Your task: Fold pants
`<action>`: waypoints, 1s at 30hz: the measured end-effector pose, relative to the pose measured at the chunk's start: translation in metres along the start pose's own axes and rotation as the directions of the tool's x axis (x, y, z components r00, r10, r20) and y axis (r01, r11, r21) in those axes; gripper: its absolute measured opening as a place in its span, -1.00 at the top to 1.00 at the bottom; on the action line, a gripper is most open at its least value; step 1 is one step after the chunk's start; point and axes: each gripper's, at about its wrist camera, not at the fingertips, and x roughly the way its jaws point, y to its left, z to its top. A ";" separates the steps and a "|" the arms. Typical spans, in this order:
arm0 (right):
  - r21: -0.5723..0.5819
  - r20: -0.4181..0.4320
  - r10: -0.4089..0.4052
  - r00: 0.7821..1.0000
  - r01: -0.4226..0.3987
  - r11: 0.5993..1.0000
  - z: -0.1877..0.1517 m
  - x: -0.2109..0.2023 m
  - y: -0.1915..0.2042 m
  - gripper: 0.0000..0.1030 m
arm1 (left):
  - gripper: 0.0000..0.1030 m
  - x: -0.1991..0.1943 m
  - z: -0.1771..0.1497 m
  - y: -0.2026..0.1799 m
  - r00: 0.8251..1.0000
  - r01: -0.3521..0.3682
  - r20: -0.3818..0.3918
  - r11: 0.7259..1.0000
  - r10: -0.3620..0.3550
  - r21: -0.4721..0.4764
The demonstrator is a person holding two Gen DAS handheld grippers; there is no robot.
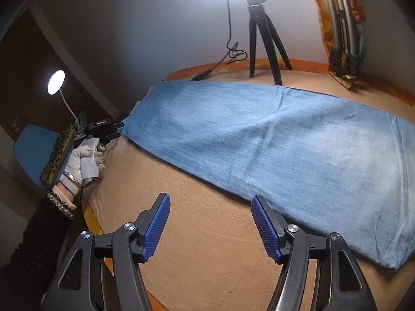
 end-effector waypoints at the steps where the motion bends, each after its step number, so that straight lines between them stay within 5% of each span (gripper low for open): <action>1: 0.014 -0.001 0.008 1.000 -0.008 1.000 0.001 -0.001 -0.003 -0.31 | 0.16 0.002 0.001 -0.001 1.000 0.001 0.003 1.000 -0.001 -0.005; 8: 0.023 0.008 0.014 1.000 -0.014 1.000 0.003 -0.004 -0.002 -0.31 | 0.17 0.007 0.000 -0.006 0.996 -0.031 0.077 0.999 0.033 -0.037; 11: 0.027 0.008 0.028 1.000 -0.028 0.999 0.003 -0.005 0.003 -0.31 | 0.71 0.011 -0.002 -0.009 0.993 -0.065 0.099 0.997 0.068 -0.034; 15: 0.020 0.019 0.026 0.999 -0.026 0.999 0.004 -0.006 0.009 -0.31 | 0.83 0.006 -0.005 -0.016 0.989 -0.037 0.142 0.999 0.035 0.006; 18: 0.055 0.014 0.046 0.999 -0.047 0.997 0.006 -0.006 0.009 -0.31 | 0.88 -0.002 -0.012 -0.037 0.985 -0.015 0.175 0.992 -0.006 0.122; 25: 0.067 -0.019 0.078 0.997 -0.077 0.995 0.044 0.019 0.011 -0.32 | 0.89 -0.017 -0.044 -0.086 0.984 0.033 0.150 0.918 -0.100 0.394; 30: -0.105 0.003 0.066 0.998 -0.066 0.992 0.103 0.056 0.047 -0.34 | 0.89 -0.018 -0.067 -0.108 0.988 0.028 0.112 0.847 -0.103 0.532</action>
